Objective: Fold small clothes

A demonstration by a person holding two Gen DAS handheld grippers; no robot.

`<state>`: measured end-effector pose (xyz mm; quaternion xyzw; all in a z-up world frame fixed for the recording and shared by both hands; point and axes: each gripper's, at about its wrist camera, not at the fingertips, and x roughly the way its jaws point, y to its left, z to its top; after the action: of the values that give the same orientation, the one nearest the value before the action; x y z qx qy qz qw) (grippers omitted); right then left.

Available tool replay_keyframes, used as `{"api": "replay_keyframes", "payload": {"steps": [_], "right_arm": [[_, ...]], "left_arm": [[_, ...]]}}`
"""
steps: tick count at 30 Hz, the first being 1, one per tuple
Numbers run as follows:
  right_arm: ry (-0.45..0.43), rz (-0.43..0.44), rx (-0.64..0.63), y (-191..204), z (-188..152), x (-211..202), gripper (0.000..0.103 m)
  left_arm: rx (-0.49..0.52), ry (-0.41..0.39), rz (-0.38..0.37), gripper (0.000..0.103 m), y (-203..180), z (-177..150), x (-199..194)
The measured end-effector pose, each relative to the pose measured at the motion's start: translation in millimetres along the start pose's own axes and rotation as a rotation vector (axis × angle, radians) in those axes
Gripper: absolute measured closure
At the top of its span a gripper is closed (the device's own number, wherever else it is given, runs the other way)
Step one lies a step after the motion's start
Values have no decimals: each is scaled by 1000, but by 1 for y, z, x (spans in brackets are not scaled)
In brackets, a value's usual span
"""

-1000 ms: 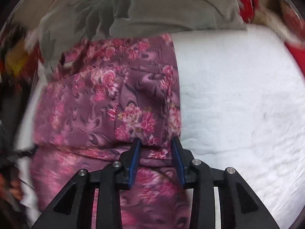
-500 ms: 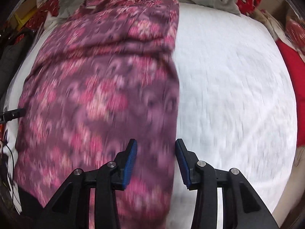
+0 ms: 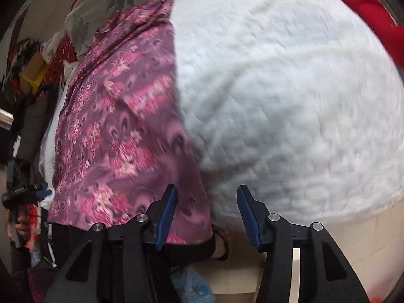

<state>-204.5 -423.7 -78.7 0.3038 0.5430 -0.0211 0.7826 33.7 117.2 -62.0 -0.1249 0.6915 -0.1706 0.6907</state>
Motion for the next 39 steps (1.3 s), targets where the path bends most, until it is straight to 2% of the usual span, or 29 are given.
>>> {"api": "replay_keyframes", "payload": {"steps": [2,5,8,10,11,12,13,14,15,16,21,27,33,39], "right_arm": [[-4,59,36,-6,-8,5,51],[-1,144,64,-10,-11,17,45],[4,197,51,-6,-9,28,40],[10,255,63,-6,-9,32,40],[18,277,67,-6,-10,35,43],[28,287,60,-5,-11,36,47],[43,295,33,-2,-14,37,61],[53,294,4,2,-16,38,82],[54,293,-20,6,-18,37,90],[38,297,-49,11,-19,31,91],[-66,364,-102,30,-13,-8,93],[-207,481,-84,53,12,-48,94],[-308,561,-37,68,43,-69,94],[-356,592,18,78,79,-62,94]], "left_arm": [[-41,16,-69,32,9,-9,0],[-35,47,-111,32,4,-19,7],[7,86,-108,32,-5,-29,15],[46,63,-68,34,-13,-33,13],[69,52,-45,36,-18,-36,11],[87,43,-20,51,-20,-38,9],[112,32,19,66,-24,-40,8],[137,23,46,72,-28,-41,5],[144,19,31,94,-30,-42,3],[142,23,-11,100,-30,-42,-1],[110,-23,-143,100,-37,-32,-20],[49,-78,-291,100,-39,-10,-34],[6,-120,-357,100,-48,18,-43],[-12,-177,-390,100,-51,53,-57]]}}
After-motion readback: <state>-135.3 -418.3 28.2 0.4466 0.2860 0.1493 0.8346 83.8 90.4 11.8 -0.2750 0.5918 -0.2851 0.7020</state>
